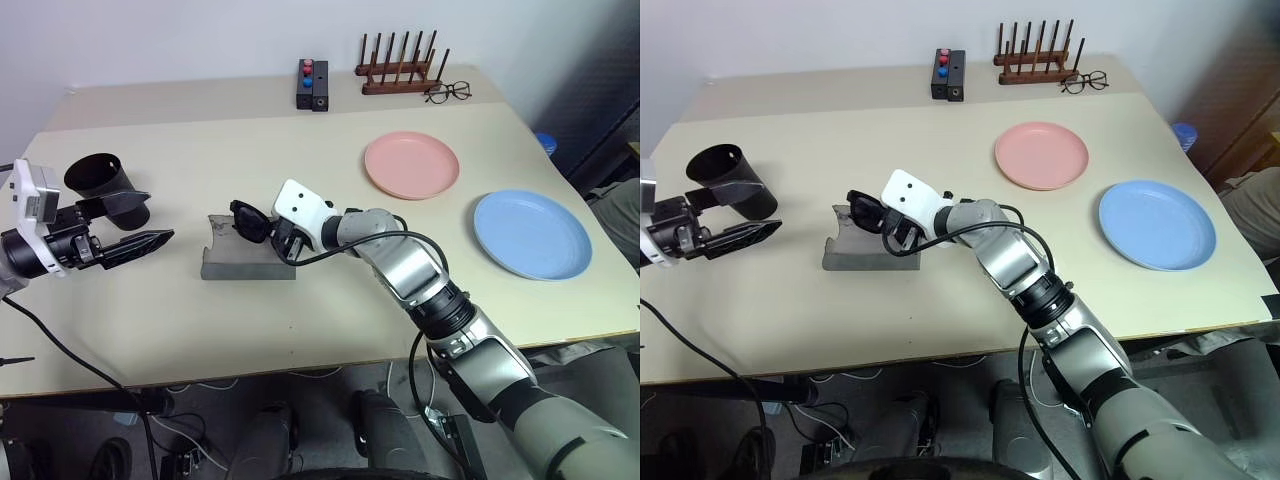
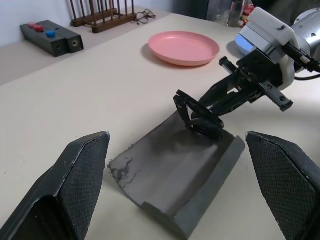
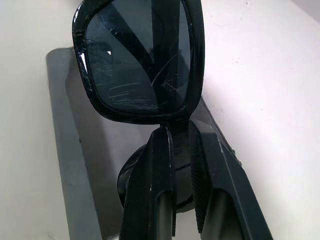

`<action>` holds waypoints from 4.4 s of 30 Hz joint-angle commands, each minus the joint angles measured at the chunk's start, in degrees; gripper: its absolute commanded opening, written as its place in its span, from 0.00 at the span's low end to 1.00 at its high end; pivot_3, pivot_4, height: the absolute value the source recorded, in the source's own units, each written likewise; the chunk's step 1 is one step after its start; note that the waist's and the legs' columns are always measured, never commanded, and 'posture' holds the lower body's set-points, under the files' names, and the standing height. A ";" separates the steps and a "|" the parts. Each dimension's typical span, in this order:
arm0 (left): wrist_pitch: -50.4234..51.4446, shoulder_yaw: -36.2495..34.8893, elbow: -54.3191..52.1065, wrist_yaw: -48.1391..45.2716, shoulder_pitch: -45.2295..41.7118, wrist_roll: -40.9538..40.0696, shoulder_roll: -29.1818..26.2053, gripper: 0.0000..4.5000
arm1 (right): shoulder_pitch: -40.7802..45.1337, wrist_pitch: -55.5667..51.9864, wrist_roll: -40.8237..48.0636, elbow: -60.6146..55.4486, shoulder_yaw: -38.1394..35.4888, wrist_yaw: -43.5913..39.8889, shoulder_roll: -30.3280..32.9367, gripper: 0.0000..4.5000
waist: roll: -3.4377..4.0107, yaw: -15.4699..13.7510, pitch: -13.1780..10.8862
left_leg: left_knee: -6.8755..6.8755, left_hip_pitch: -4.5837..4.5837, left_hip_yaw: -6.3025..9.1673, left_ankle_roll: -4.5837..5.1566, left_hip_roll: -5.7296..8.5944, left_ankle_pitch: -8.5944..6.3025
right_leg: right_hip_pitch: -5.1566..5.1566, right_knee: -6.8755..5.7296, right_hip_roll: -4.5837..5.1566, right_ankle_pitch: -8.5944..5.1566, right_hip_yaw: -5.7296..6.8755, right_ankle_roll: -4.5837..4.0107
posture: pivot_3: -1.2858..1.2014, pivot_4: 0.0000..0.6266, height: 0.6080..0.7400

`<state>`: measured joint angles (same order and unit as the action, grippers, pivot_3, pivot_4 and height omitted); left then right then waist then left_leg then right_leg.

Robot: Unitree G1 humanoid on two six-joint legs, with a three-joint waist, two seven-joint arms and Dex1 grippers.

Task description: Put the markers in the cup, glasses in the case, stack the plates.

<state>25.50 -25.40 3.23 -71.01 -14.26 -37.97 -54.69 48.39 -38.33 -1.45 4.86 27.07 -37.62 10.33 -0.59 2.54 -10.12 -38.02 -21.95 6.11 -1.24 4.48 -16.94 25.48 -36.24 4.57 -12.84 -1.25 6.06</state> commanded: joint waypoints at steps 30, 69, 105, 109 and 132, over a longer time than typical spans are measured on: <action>-0.52 -0.47 -1.35 -0.33 -0.76 -0.27 -0.88 1.00 | 2.68 -5.79 -5.83 2.64 3.12 -4.05 -2.38 0.00 | -0.03 -0.07 0.03 | 0.00 0.05 0.03 0.03 0.01 -0.02 | -0.07 0.02 0.01 0.00 0.02 0.00 | 0.52 0.24 1.00; -3.33 7.68 7.20 2.53 -12.87 4.37 3.68 1.00 | -2.80 4.30 17.86 -5.78 -23.93 -10.80 3.83 0.99 | -0.01 -0.48 0.02 | 0.02 -0.04 0.05 0.02 0.04 -0.01 | -0.05 0.09 0.04 0.01 0.06 0.00 | 0.52 0.24 1.00; -12.13 29.38 64.35 -15.24 -48.62 34.48 21.63 0.01 | -22.63 16.79 27.11 -18.92 -29.88 -19.47 23.21 1.00 | -0.06 -0.33 0.01 | -0.22 -0.17 -0.02 0.20 0.08 -0.09 | -0.04 0.01 0.00 0.02 0.13 0.04 | 0.52 0.24 1.00; -11.75 28.12 63.55 -16.70 -48.44 33.63 21.79 0.01 | -22.26 17.21 26.67 -18.63 -29.45 -19.08 23.05 1.00 | -0.06 -0.36 0.01 | -0.22 -0.17 -0.02 0.19 0.08 -0.09 | -0.04 0.01 0.01 0.02 0.13 0.04 | 0.52 0.24 1.00; -20.78 25.23 62.53 -4.59 -48.11 32.91 20.52 0.01 | -22.27 19.13 24.72 -17.70 -27.36 -18.19 22.78 1.00 | -0.06 -0.61 0.00 | -0.25 -0.17 0.00 -0.07 0.08 0.06 | -0.02 -0.02 0.05 0.02 0.11 0.04 | 0.52 0.24 1.00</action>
<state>6.74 0.30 65.40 -76.01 -61.59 -5.71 -33.44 25.01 -20.40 23.15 -11.95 -0.09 -56.04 32.90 -0.65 1.93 -10.11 -38.28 -22.13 6.10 -1.31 4.57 -16.89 25.46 -36.26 4.62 -12.82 -1.14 6.10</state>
